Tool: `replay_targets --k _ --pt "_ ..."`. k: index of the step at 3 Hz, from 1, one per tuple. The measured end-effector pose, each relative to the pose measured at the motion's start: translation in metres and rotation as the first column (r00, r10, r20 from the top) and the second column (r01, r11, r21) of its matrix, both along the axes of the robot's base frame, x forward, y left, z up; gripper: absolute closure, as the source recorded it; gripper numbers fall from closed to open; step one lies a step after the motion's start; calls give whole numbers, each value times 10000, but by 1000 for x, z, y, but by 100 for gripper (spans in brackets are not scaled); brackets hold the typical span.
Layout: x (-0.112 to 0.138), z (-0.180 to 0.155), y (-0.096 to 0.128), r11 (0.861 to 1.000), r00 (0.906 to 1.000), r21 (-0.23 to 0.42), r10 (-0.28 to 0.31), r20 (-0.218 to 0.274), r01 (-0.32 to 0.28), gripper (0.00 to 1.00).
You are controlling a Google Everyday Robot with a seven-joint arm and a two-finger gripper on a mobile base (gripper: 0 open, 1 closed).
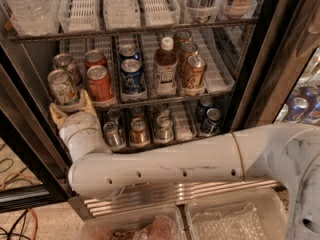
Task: Pick 7up can from middle shelf of fridge
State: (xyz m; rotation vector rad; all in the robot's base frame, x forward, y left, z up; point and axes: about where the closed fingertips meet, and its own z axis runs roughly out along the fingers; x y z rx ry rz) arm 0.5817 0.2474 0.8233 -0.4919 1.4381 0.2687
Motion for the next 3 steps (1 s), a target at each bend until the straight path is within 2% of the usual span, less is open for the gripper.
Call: replay_targets --k 1,3 --pt "15 2 -11 10000 9998 21 -57 207 57 37" --pt "30 19 -1 9994 9983 335 110 572 -129 37"
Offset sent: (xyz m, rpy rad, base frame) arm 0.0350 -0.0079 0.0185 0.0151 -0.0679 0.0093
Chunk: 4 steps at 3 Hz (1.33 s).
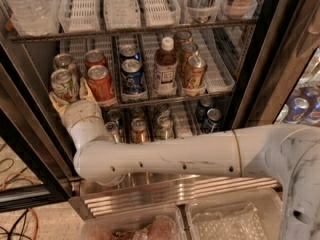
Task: Pick 7up can from middle shelf of fridge
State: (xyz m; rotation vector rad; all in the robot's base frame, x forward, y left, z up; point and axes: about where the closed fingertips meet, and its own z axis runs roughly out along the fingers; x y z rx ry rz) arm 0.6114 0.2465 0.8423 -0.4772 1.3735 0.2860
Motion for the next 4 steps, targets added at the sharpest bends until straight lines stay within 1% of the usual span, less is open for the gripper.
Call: replay_targets --k 1,2,3,4 --pt "0 5 10 9994 9999 315 108 -2 -108 37" --pt "-3 3 17 9986 9997 476 229 -66 -225 56" --pt "-11 -5 20 9983 9992 501 298 -276 -284 79" --pt "-12 -4 20 9983 9989 495 313 -346 -296 99"
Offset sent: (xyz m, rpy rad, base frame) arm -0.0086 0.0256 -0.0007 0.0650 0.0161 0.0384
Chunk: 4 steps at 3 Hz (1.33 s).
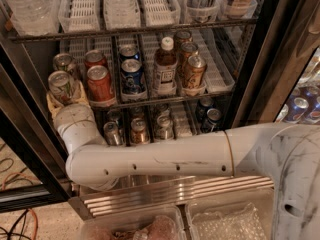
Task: Pick 7up can from middle shelf of fridge
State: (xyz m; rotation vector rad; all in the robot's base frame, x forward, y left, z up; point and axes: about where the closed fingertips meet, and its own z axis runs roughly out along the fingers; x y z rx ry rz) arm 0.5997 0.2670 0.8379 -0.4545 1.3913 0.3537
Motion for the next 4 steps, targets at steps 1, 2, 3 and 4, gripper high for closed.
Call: replay_targets --k 1,2,3,4 --pt "-2 0 -1 10000 10000 -28 10 -73 -10 100" --pt "-3 1 -2 10000 10000 -91 38 -87 -38 100" --pt "3 28 -12 9987 9979 -498 180 616 -149 100" --pt "-6 55 -17 9959 9895 -710 654 1289 -566 100"
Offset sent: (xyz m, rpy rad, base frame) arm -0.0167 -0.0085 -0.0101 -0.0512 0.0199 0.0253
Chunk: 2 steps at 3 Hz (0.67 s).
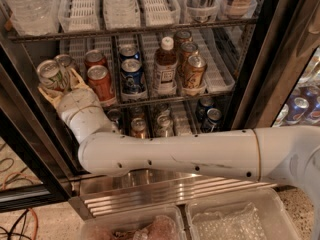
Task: Pick 7up can from middle shelf of fridge
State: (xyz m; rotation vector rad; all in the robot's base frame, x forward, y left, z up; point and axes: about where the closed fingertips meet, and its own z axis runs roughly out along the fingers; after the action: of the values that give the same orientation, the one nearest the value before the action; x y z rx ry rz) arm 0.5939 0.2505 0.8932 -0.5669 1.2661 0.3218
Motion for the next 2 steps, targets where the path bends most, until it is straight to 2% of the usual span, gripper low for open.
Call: replay_targets --k 1,2 --pt "-23 9 -8 9981 9980 -35 615 123 -615 100" --pt "-60 1 -25 9907 9904 -258 1325 -400 -1336 100"
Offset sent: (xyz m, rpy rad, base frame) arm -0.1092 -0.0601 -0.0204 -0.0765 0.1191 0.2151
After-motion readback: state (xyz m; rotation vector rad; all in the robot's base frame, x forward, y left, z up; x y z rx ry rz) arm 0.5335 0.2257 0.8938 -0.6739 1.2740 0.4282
